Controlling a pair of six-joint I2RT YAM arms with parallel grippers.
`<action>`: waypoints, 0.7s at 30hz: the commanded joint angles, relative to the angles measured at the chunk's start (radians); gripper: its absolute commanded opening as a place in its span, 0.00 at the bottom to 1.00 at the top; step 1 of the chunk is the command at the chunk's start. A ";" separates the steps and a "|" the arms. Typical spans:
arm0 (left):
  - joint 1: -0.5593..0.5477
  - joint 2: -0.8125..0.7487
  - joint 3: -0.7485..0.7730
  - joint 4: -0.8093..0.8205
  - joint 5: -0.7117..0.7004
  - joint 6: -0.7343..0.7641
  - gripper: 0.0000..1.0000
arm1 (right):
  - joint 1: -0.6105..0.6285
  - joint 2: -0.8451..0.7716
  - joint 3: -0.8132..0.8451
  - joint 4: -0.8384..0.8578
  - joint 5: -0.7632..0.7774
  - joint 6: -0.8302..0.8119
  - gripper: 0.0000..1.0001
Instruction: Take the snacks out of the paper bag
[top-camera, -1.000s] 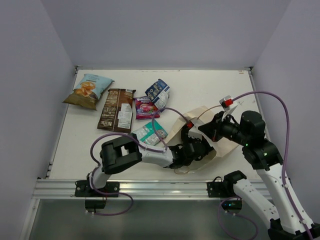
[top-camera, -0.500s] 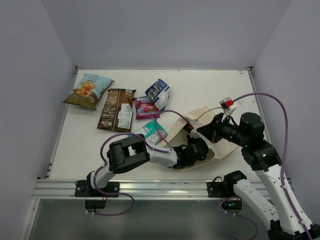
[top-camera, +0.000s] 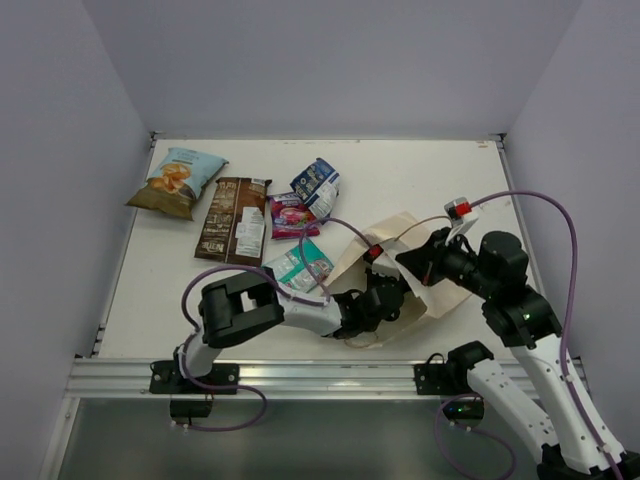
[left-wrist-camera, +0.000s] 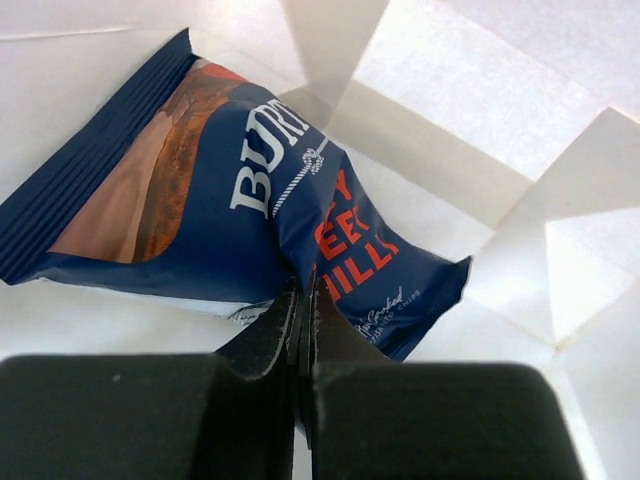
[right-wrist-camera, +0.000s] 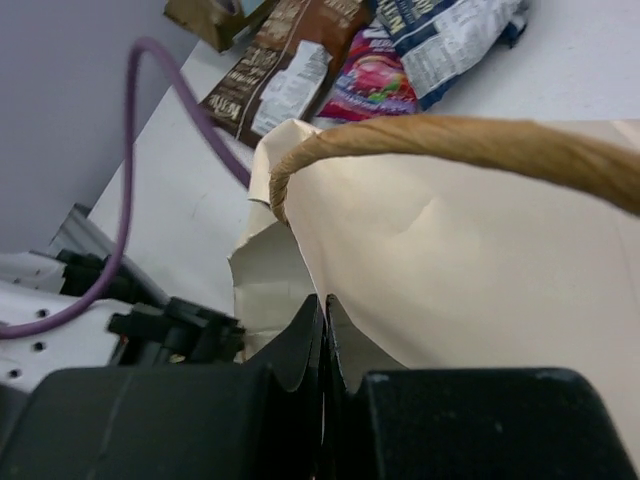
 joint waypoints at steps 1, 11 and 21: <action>0.016 -0.156 -0.023 -0.072 0.012 0.011 0.00 | -0.001 -0.015 -0.031 0.009 0.219 0.014 0.00; 0.013 -0.480 -0.072 -0.307 0.179 -0.034 0.00 | -0.001 0.037 -0.081 0.035 0.465 -0.006 0.00; 0.013 -0.705 -0.086 -0.491 0.362 -0.087 0.00 | -0.001 0.114 -0.081 0.034 0.615 0.034 0.00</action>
